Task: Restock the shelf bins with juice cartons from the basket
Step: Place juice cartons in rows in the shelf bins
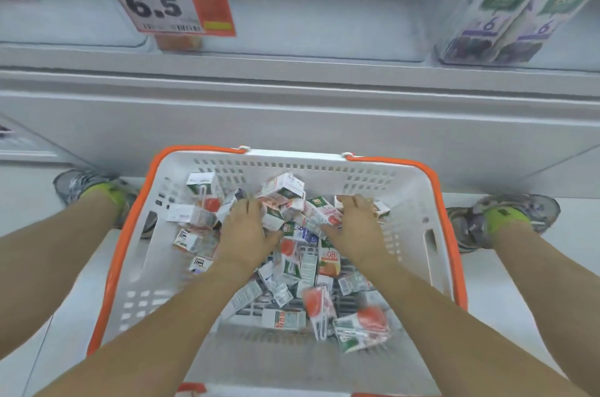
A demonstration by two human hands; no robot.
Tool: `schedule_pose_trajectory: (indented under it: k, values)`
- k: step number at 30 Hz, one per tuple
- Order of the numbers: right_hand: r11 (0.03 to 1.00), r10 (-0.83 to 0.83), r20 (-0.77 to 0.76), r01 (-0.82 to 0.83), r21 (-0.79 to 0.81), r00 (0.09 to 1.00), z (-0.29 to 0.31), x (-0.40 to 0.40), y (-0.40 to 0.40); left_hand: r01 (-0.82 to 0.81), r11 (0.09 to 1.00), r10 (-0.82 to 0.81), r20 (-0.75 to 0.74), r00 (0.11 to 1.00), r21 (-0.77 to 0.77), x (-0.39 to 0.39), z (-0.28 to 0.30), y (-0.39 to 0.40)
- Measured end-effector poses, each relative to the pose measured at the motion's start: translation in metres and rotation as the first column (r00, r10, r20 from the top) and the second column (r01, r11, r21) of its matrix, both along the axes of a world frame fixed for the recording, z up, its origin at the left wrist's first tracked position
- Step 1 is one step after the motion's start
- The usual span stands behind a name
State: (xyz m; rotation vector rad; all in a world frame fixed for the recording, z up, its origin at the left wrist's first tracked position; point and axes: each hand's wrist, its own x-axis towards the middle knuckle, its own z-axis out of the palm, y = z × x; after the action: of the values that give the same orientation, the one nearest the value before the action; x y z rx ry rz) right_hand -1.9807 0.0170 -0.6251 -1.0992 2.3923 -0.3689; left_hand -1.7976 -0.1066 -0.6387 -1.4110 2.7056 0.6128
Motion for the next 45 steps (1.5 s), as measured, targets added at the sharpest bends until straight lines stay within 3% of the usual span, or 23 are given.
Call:
schedule_pose_trajectory:
  k: [3, 6, 12, 17, 20, 23, 27, 30, 34, 38, 45]
  values:
    - [0.992, 0.067, -0.211, -0.041, 0.123, 0.975, -0.013, 0.008, -0.011, -0.046, 0.997, 0.054, 0.146, 0.988, -0.054, -0.013, -0.007, 0.001]
    - [0.989, 0.056, -0.239, -0.021, 0.149, 0.969, -0.016, 0.013, -0.015, -0.159, 0.982, 0.175, 0.184, 0.967, -0.098, -0.023, -0.013, 0.005]
    - [0.996, -0.063, -0.020, 0.064, 0.058, 0.998, 0.010, 0.008, -0.009, -0.279, 0.960, 0.279, -0.025, 0.960, 0.007, -0.016, -0.005, 0.004]
    - [0.990, -0.005, 0.182, -0.020, 0.137, 0.983, 0.062, -0.003, -0.001, -0.280, 0.890, 0.374, -0.226, 0.899, 0.359, -0.001, 0.039, 0.005]
    - [0.981, 0.121, 0.231, -0.151, 0.120, 0.965, 0.110, -0.009, 0.003, -0.155, 0.789, 0.391, -0.292, 0.873, 0.595, 0.009, 0.070, -0.008]
    - [0.969, 0.238, 0.164, -0.246, 0.026, 0.957, 0.162, -0.016, 0.006, -0.004, 0.586, 0.471, -0.337, 0.815, 0.810, 0.021, 0.110, -0.023]
    - [0.928, 0.306, 0.020, -0.293, -0.230, 0.952, 0.231, -0.024, 0.011, 0.294, 0.399, 0.513, -0.477, 0.713, 0.869, 0.019, 0.182, -0.034]
    - [0.847, 0.239, 0.045, -0.185, -0.498, 0.970, 0.262, -0.022, 0.015, 0.393, 0.315, 0.602, -0.502, 0.621, 0.864, 0.008, 0.238, -0.036]
    - [0.618, 0.092, 0.355, 0.226, -0.753, 0.931, 0.274, 0.000, 0.009, 0.333, 0.312, 0.672, -0.454, 0.585, 0.890, -0.006, 0.288, -0.029]
    - [0.494, 0.055, 0.610, 0.510, -0.704, 0.790, 0.265, 0.024, -0.010, 0.254, 0.334, 0.693, -0.419, 0.587, 0.908, -0.018, 0.292, -0.021]
    - [0.543, 0.194, 0.742, 0.560, -0.626, 0.642, 0.259, 0.044, -0.025, 0.297, 0.473, 0.663, -0.557, 0.500, 0.829, -0.039, 0.288, -0.030]
